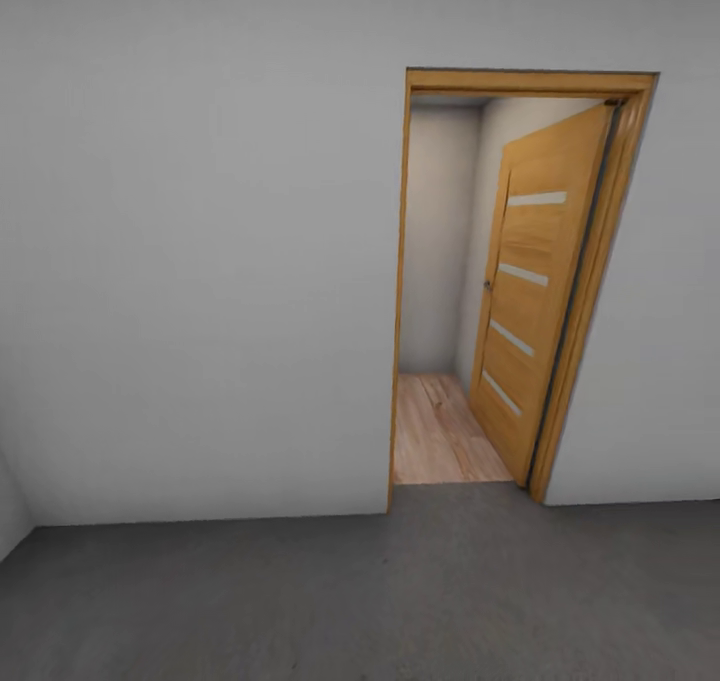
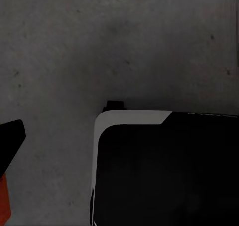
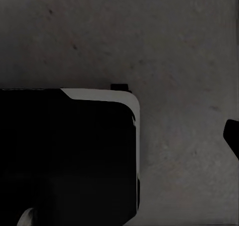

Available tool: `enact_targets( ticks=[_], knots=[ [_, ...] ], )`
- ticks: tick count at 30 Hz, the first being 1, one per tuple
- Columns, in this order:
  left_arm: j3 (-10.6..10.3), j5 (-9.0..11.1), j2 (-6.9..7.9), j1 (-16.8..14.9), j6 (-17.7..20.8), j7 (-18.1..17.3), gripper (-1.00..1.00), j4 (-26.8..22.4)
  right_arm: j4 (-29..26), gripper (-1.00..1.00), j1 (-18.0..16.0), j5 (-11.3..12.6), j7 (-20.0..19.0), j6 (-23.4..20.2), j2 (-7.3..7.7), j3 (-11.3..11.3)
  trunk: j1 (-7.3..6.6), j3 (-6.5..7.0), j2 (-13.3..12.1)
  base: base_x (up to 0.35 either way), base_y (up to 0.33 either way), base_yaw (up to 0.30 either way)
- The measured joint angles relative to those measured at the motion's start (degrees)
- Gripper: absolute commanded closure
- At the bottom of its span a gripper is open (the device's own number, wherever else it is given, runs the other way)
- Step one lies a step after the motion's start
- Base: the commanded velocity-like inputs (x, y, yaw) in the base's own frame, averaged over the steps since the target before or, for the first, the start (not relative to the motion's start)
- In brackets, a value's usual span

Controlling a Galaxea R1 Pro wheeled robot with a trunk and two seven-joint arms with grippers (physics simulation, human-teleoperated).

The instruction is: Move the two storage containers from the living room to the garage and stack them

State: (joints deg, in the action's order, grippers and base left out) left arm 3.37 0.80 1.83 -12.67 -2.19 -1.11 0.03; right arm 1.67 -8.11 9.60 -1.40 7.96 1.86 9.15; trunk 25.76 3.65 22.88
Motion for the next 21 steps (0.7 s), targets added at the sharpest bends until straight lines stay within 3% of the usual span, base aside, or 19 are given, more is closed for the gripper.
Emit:
enact_targets(
  ticks=[21],
  knots=[
    [0.0,-0.16,-0.2,-0.01,0.0,0.0,-1.0,0.0,0.0,-1.0,0.0,0.17,0.05,0.0,0.0,-0.05,0.0,0.0,0.0,0.0,0.0,-0.294]
  ],
)
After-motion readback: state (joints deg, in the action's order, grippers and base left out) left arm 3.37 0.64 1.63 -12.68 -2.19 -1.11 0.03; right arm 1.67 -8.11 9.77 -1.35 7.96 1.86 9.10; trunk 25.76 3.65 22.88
